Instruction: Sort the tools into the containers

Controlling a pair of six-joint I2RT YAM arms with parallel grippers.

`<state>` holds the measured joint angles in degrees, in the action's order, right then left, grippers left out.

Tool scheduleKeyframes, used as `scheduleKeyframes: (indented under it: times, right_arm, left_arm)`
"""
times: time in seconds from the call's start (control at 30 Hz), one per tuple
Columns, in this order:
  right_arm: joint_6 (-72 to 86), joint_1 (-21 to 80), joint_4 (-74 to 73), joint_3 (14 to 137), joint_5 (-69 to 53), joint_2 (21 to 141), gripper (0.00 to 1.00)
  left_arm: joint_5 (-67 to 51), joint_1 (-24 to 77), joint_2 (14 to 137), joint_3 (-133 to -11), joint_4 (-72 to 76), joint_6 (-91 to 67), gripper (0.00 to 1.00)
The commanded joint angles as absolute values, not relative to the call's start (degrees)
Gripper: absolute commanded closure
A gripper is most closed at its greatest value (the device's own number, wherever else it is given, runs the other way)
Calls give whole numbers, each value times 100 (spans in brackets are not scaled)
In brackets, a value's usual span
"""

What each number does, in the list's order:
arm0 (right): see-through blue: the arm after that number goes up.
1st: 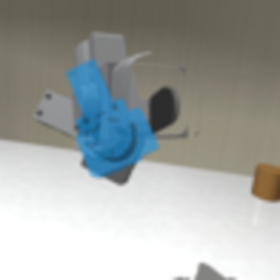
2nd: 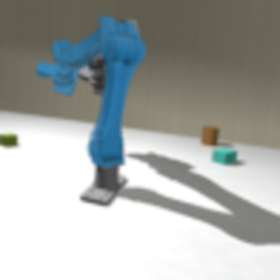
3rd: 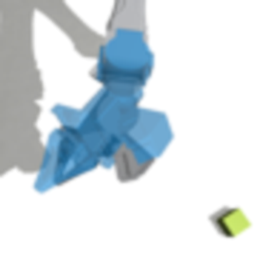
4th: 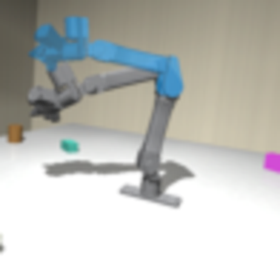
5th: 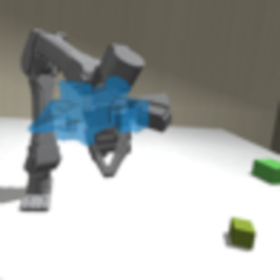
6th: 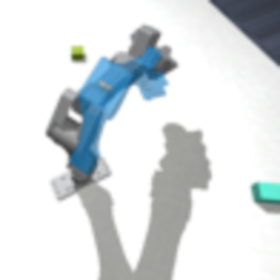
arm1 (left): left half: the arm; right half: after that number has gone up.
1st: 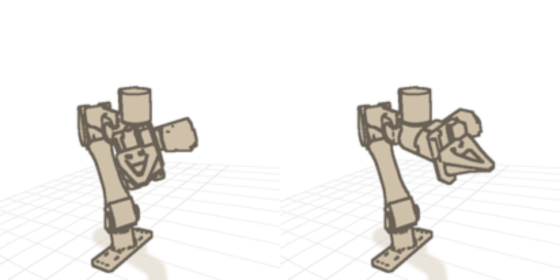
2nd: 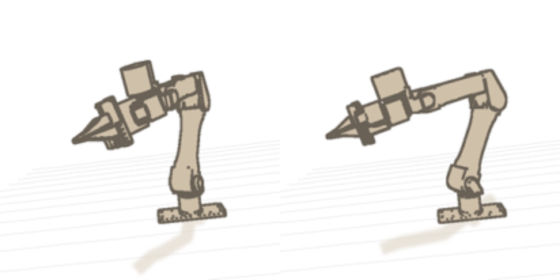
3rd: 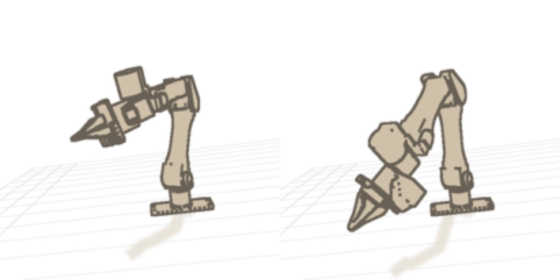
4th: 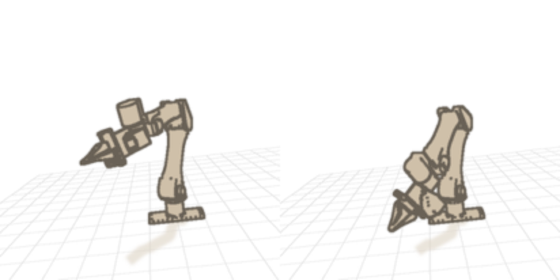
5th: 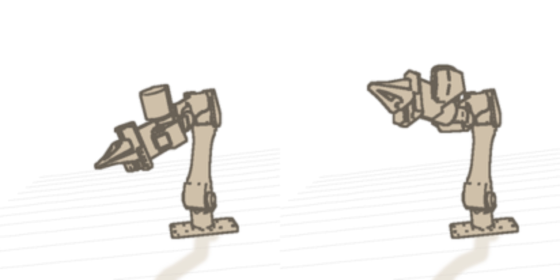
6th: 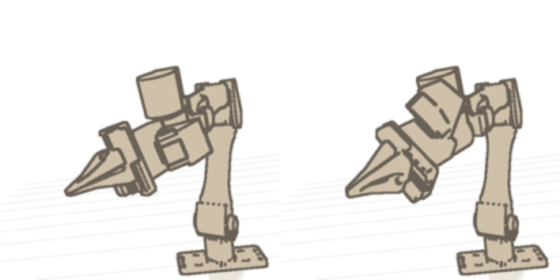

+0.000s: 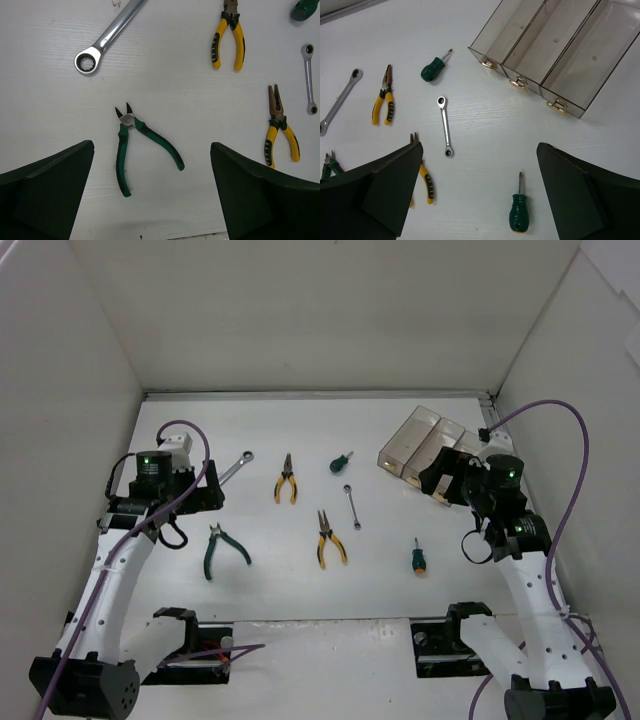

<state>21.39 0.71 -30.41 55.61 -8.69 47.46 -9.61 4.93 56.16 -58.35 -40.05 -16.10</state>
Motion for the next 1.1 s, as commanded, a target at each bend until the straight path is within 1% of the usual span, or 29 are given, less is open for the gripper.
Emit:
scheduleKeyframes:
  times: [0.0, 0.43, 0.6, 0.77, 0.9, 1.0, 1.07]
  right_arm:
    - [2136, 79, -2804, 5695, -897, 4737, 2]
    - [2074, 79, -2813, 5643, -905, 4702, 2]
    - [2030, 79, -2839, 5634, -853, 4649, 2]
    - [2109, 79, -2848, 5660, -826, 4754, 2]
    - [2118, 79, -2856, 5713, -853, 4860, 2]
    - [2153, 79, -2856, 5730, -870, 4904, 2]
    - [2162, 88, -2856, 5730, -888, 4904, 2]
  left_arm:
    - [-1002, 519, 5625, -6135, -3814, -1687, 0]
    - [-818, 519, 5730, -6126, -3955, -1775, 0]
    - [-747, 519, 6046, -6240, -4210, -1811, 0]
    - [-483, 519, 6555, -6258, -4543, -1942, 3]
    - [-308, 519, 6864, -6074, -4658, -2127, 5]
    - [174, 519, 7215, -5977, -4816, -2197, 5]
    - [62, 378, 7452, -5881, -4773, -2171, 6]
